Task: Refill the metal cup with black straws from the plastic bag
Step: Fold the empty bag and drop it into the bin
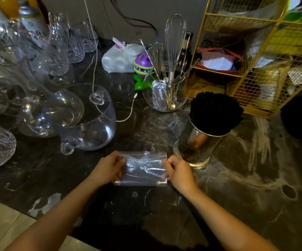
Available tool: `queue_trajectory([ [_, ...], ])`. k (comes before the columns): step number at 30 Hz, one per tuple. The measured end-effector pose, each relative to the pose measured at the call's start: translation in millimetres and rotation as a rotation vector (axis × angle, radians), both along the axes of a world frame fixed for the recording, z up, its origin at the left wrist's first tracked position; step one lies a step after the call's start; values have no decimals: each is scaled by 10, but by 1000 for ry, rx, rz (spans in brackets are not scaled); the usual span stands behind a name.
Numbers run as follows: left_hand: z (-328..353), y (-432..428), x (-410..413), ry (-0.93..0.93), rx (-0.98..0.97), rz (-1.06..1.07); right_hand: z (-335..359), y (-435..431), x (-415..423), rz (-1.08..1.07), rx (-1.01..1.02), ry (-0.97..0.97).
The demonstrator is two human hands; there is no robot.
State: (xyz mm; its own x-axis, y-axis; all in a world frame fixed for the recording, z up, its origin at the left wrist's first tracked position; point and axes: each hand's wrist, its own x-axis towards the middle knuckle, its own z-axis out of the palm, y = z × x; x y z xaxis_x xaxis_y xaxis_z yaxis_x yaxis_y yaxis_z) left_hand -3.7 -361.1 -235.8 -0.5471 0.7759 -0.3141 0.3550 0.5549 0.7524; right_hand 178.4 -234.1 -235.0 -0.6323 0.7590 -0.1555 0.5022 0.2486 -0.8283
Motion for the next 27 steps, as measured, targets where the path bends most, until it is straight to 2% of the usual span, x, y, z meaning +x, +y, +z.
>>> queue_trajectory([
  [4,-23,76,27,87,-9,103,-50,7,-103,-39,69,-102],
  [6,-31,79,56,276,-24,93,-69,2,-134,-45,125,-149],
  [9,-72,51,99,631,-15,28,-84,-8,-140,7,318,-162],
  [12,-102,28,128,896,63,-139,-86,-4,-138,106,429,-179],
  [14,-107,12,132,1009,36,-285,-76,6,-146,234,433,-168],
  [16,-108,-5,126,1049,-25,-367,-69,10,-139,345,444,-177],
  [20,-108,-24,132,932,-128,-429,-67,52,-126,461,441,-260],
  [27,32,-46,107,866,-31,-514,61,15,-25,577,599,-210],
])
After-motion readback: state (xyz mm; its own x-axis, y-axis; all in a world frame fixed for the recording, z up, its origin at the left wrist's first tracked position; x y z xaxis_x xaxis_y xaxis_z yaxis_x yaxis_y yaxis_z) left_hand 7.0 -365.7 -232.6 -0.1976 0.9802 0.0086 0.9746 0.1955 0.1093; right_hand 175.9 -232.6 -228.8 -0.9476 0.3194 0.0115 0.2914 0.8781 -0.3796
